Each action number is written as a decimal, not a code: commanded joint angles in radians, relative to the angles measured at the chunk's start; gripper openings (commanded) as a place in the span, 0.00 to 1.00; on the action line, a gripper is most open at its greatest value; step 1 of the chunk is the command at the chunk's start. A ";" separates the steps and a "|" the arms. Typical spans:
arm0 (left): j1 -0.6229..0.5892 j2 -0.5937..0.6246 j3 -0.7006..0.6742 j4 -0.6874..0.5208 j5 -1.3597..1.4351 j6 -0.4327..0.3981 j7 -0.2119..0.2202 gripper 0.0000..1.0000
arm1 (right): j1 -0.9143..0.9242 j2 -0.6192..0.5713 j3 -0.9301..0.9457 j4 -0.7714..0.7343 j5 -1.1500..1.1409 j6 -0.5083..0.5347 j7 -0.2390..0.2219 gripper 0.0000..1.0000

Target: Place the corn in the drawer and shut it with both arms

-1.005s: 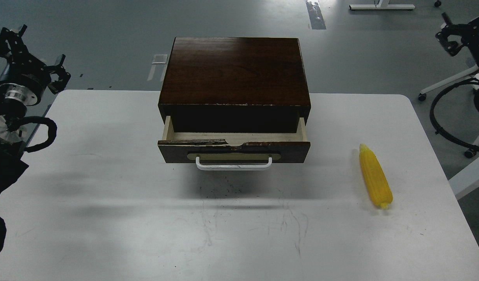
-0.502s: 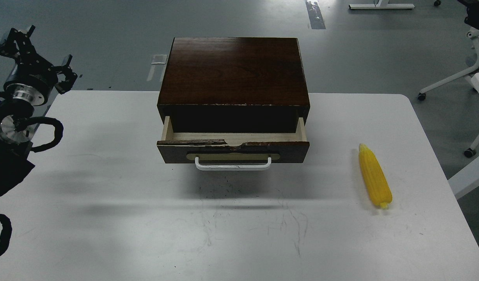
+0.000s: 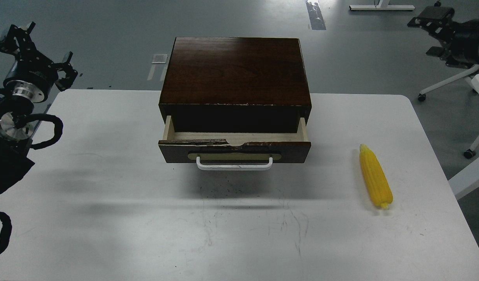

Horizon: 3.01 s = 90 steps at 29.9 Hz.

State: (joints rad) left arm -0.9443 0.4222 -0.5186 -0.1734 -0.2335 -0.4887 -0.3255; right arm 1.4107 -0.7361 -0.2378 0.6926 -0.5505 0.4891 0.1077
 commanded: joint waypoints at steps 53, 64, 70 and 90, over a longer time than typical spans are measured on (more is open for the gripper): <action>0.010 0.041 -0.012 0.003 -0.013 0.000 -0.012 0.98 | -0.354 -0.058 0.012 0.418 -0.514 -0.190 -0.069 0.28; 0.012 0.050 -0.003 0.003 -0.003 0.000 -0.001 0.98 | -0.082 -0.088 0.028 0.435 -0.522 -0.182 -0.060 0.23; 0.012 0.049 -0.001 0.003 -0.001 0.000 0.000 0.98 | 0.140 -0.074 0.026 0.438 -0.537 -0.181 -0.016 0.19; 0.012 0.038 0.032 0.000 0.000 0.000 -0.003 0.98 | 0.340 0.205 0.022 0.700 -1.100 -0.179 0.059 0.16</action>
State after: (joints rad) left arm -0.9329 0.4607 -0.4847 -0.1735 -0.2325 -0.4887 -0.3276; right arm 1.7395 -0.5572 -0.2122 1.3664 -1.5748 0.3084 0.1500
